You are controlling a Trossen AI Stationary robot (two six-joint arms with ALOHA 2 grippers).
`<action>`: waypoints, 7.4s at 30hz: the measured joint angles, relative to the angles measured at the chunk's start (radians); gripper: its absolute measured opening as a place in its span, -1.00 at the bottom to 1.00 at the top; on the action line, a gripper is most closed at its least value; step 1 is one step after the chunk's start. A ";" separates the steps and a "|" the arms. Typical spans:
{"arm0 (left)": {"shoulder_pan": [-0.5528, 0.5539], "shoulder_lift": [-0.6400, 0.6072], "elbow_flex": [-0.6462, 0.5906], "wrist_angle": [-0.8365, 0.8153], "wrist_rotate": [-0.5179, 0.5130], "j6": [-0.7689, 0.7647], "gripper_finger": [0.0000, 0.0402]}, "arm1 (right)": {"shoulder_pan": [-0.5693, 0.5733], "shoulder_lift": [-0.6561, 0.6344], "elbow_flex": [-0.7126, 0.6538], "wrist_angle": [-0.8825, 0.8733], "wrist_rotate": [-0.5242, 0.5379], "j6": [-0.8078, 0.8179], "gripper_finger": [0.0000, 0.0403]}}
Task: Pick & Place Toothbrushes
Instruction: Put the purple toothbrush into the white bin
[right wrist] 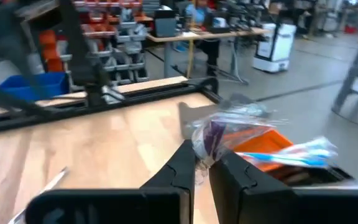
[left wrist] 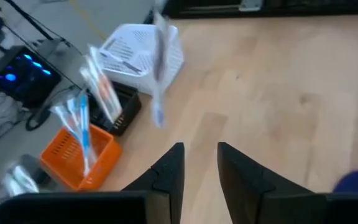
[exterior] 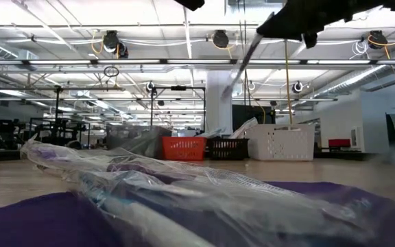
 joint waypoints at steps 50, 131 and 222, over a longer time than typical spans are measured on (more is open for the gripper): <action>0.062 -0.001 0.000 -0.061 0.066 0.024 -0.52 | -1.101 0.080 0.169 -0.763 -0.687 0.060 -0.60; -0.024 0.099 -0.490 0.087 0.724 0.282 -0.52 | -0.611 0.079 0.120 -0.495 -0.920 0.096 0.05; 0.288 -0.163 -0.489 1.075 0.417 0.379 -0.70 | -0.267 0.094 0.021 0.427 -0.659 -0.044 -0.97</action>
